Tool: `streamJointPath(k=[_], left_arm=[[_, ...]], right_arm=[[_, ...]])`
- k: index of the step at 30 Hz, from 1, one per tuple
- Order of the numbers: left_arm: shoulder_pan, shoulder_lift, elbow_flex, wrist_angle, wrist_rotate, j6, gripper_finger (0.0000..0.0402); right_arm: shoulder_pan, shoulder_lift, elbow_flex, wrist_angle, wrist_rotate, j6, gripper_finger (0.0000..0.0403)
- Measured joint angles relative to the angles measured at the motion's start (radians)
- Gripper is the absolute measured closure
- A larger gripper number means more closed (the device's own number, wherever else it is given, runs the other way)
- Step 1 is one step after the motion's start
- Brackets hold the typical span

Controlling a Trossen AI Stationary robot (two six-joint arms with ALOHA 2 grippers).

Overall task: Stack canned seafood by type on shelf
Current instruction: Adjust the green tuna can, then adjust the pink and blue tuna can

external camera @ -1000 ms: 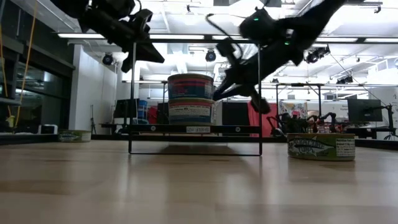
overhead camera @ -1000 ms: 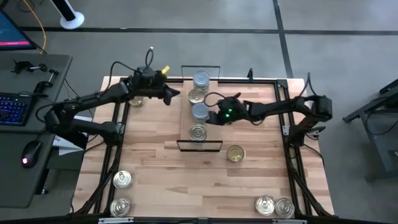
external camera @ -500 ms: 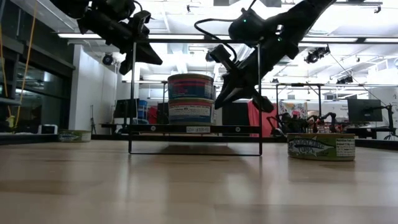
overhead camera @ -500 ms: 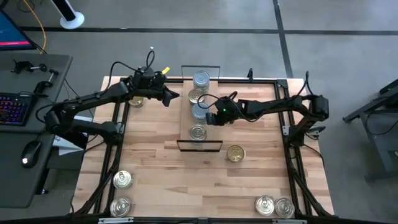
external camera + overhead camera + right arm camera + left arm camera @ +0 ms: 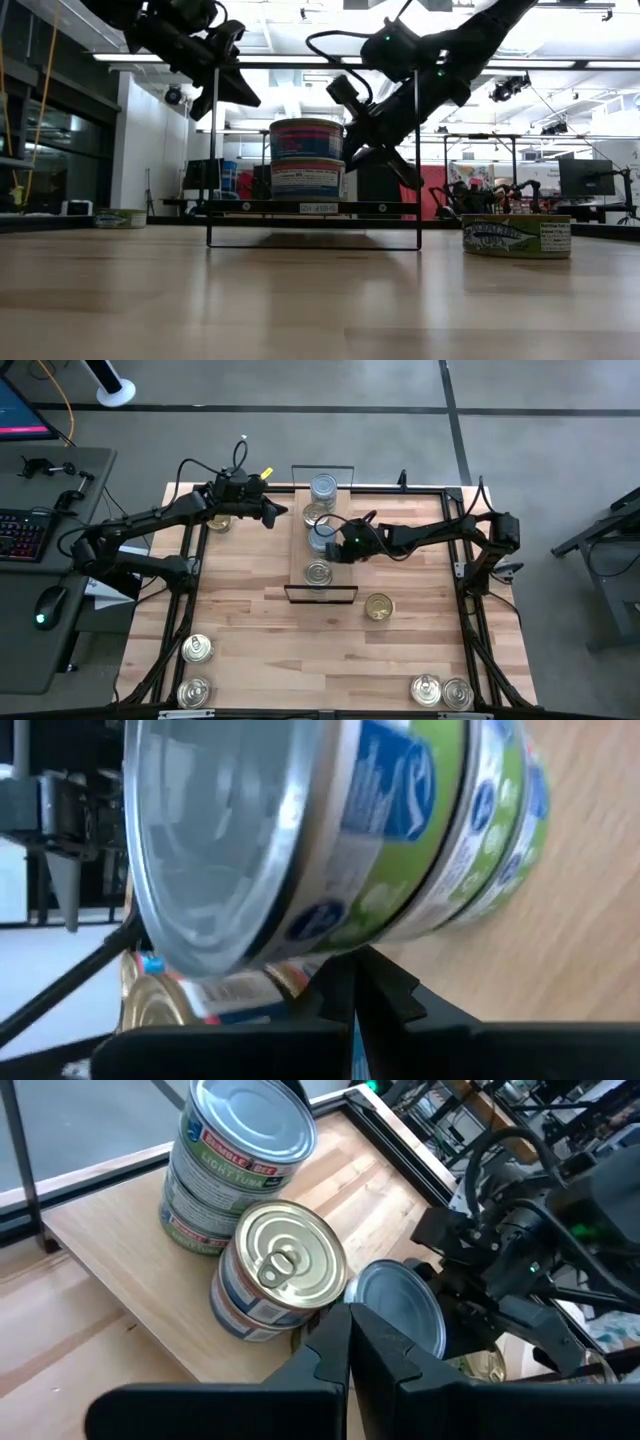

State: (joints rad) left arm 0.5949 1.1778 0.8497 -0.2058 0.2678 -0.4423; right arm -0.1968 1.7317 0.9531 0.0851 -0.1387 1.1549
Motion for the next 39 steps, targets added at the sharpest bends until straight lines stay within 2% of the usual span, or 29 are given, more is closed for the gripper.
streamJointPath(k=[15,22,26,28,31,35,39], left_arm=[[0.000,0.000,0.000,0.001,-0.019,0.007,0.0401],[0.000,0.000,0.000,-0.033,-0.023,0.017,0.0402],[-0.009,0.009,-0.037,-0.030,-0.107,0.027,0.0402],[-0.012,0.015,-0.086,0.015,-0.146,0.000,0.0402],[-0.014,0.037,-0.175,0.167,-0.167,-0.079,0.0401],[-0.014,0.111,-0.263,0.419,-0.202,-0.191,0.0402],[-0.015,0.213,-0.277,0.552,-0.217,-0.245,0.0401]], right_arm=[[-0.022,0.000,0.000,0.055,0.059,0.016,0.0403],[-0.014,-0.008,0.000,0.031,-0.078,-0.014,0.0403],[-0.018,-0.055,0.000,-0.087,-0.108,-0.075,0.0403],[-0.029,-0.088,0.000,-0.171,-0.088,-0.103,0.0403],[-0.051,-0.127,0.000,-0.253,-0.009,-0.116,0.0403],[-0.092,-0.140,0.000,-0.228,0.054,-0.112,0.0403],[-0.114,-0.140,0.000,-0.215,0.118,-0.085,0.0403]])
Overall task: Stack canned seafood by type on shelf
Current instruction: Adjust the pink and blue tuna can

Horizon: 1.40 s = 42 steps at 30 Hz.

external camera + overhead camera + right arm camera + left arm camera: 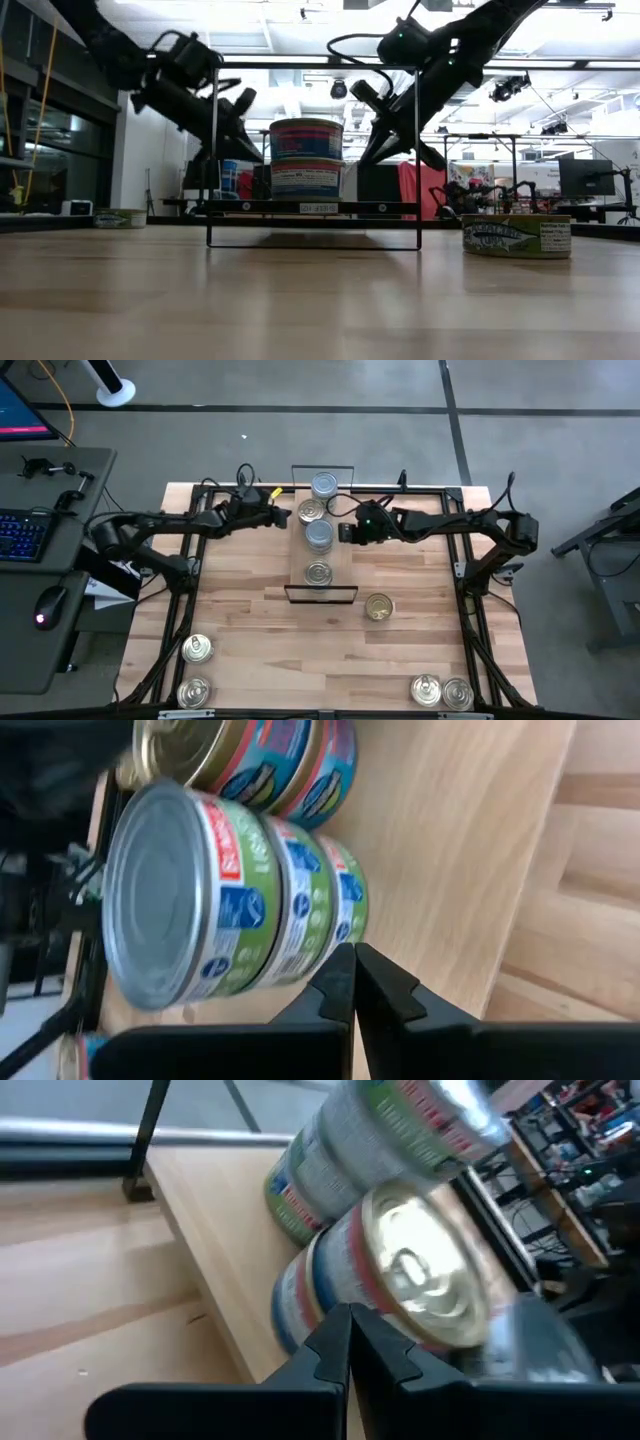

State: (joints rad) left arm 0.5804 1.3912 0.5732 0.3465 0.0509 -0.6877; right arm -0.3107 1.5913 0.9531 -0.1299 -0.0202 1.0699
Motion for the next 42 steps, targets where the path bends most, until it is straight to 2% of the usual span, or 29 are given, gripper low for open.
streamJointPath(k=[6,14,17,19,26,35,42], left_arm=[[-0.014,0.085,0.000,0.022,0.008,-0.044,0.0401],[-0.057,0.048,0.000,0.013,0.136,-0.033,0.0401],[-0.090,0.049,0.000,0.009,0.147,-0.052,0.0401],[-0.113,0.049,0.000,0.010,0.134,-0.052,0.0402],[-0.147,0.054,0.000,0.012,-0.028,-0.082,0.0402],[-0.145,0.116,0.000,0.019,-0.025,-0.156,0.0402],[-0.145,0.201,0.000,0.147,-0.010,-0.216,0.0402]], right_arm=[[-0.006,0.000,0.000,-0.003,0.039,-0.004,0.0403],[-0.003,0.000,0.000,-0.014,-0.024,-0.082,0.0403],[-0.003,0.000,0.000,-0.023,-0.033,-0.089,0.0403],[-0.003,0.000,0.000,-0.027,-0.033,-0.092,0.0403],[-0.003,0.000,0.000,-0.029,-0.033,-0.104,0.0403],[-0.003,0.000,0.000,-0.032,-0.036,-0.110,0.0403],[-0.003,0.000,0.000,-0.033,-0.036,-0.110,0.0403]])
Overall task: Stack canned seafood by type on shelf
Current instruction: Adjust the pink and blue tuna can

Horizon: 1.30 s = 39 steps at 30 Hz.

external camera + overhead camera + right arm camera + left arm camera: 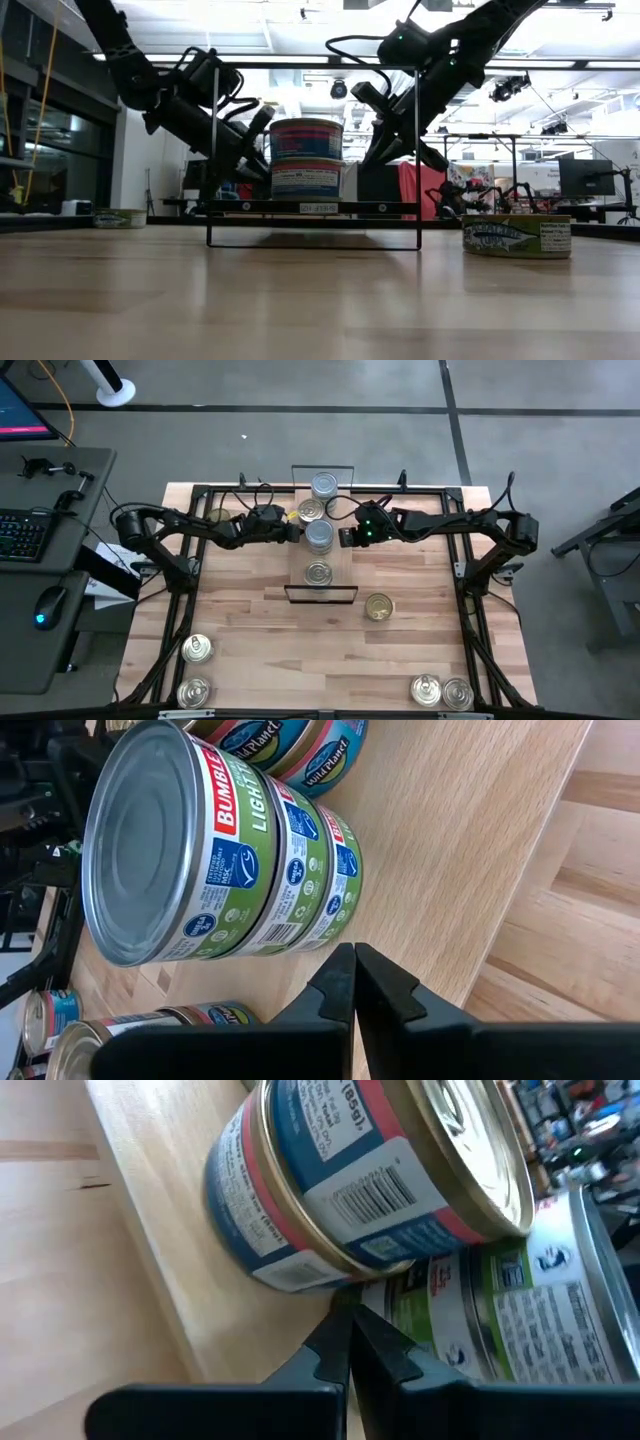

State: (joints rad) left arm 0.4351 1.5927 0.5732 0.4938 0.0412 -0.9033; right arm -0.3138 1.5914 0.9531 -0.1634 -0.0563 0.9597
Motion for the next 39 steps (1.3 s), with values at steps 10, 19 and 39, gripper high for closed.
streamJointPath(k=[10,19,39], left_arm=[[-0.001,0.068,0.000,0.074,0.028,-0.066,0.0402],[0.000,0.134,0.001,0.195,0.031,-0.147,0.0402],[0.039,0.175,0.032,0.224,0.017,-0.168,0.0402]], right_arm=[[0.000,0.000,0.000,0.000,0.000,0.000,0.0403],[0.000,0.000,0.000,0.001,0.008,0.003,0.0403],[-0.047,0.001,0.011,0.009,0.064,0.017,0.0403]])
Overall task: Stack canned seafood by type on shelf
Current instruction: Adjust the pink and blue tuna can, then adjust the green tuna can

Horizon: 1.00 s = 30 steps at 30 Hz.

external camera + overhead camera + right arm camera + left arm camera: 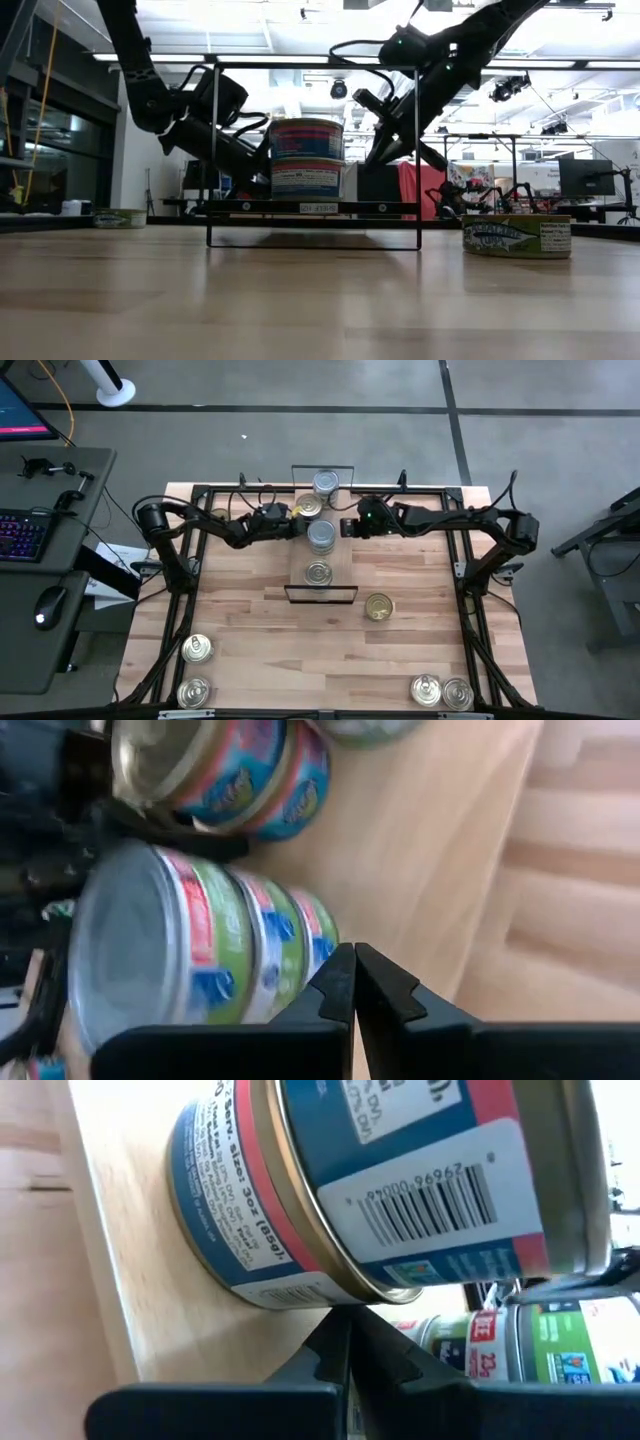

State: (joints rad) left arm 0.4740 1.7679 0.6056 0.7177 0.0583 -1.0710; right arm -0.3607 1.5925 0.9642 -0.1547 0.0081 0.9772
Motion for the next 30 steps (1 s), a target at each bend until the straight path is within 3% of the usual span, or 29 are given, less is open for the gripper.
streamJointPath(k=[9,20,26,30], left_arm=[[0.048,0.000,0.000,0.001,-0.025,0.002,0.0402],[0.066,0.000,0.000,0.007,-0.040,0.029,0.0402],[0.060,-0.001,0.000,0.016,-0.041,0.034,0.0401],[0.055,-0.001,0.000,0.016,-0.011,0.034,0.0402]], right_arm=[[-0.044,0.000,0.083,-0.053,0.009,-0.072,0.0403],[-0.187,0.001,0.302,-0.154,0.042,-0.235,0.0403],[-0.206,0.131,0.465,-0.152,-0.081,-0.321,0.0403],[-0.192,0.223,0.616,-0.232,-0.069,-0.404,0.0403]])
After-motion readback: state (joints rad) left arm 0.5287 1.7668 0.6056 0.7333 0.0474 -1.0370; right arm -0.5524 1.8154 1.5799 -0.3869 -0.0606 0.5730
